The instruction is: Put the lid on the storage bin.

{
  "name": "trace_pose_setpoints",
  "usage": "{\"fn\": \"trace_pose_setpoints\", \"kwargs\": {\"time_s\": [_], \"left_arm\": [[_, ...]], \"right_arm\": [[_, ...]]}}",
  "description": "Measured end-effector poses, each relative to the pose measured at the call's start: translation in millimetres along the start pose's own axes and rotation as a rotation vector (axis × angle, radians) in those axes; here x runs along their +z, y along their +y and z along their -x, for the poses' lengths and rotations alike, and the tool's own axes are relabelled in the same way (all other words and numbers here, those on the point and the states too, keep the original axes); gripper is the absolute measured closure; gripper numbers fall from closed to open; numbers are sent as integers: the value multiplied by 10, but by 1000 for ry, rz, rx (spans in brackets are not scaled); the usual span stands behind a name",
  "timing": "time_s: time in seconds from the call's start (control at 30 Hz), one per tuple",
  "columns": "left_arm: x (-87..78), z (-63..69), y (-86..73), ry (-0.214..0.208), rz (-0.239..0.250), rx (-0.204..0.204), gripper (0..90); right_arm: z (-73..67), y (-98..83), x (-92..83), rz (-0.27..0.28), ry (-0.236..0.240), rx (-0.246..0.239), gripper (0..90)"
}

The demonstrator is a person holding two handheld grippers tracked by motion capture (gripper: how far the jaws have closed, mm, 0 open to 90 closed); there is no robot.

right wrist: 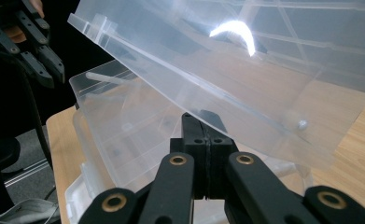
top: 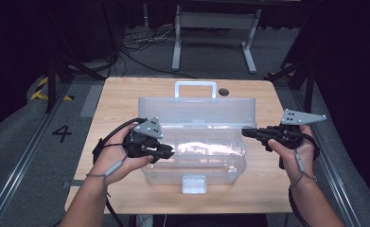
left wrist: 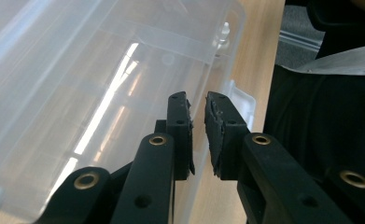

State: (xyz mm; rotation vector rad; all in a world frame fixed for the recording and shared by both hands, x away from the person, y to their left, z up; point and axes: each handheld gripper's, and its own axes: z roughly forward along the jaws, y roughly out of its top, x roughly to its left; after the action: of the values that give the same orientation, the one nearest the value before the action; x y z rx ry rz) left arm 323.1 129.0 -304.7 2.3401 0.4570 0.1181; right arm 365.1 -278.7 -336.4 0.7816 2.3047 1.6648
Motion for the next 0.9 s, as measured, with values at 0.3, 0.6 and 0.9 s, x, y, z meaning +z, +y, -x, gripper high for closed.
{"fn": "trace_pose_setpoints", "kwargs": {"time_s": [0.3, 0.6, 0.9], "left_arm": [[-134, -148, -233, 25, 74, -110, 814], [-211, -292, -406, 62, 100, -192, 813], [-276, -441, -594, 156, 74, -303, 797]], "right_arm": [[-14, -6, -24, -9, 4, 4, 900], [-28, -21, -55, -23, 2, 1, 900], [-59, -45, -63, -47, -5, -7, 900]]}}
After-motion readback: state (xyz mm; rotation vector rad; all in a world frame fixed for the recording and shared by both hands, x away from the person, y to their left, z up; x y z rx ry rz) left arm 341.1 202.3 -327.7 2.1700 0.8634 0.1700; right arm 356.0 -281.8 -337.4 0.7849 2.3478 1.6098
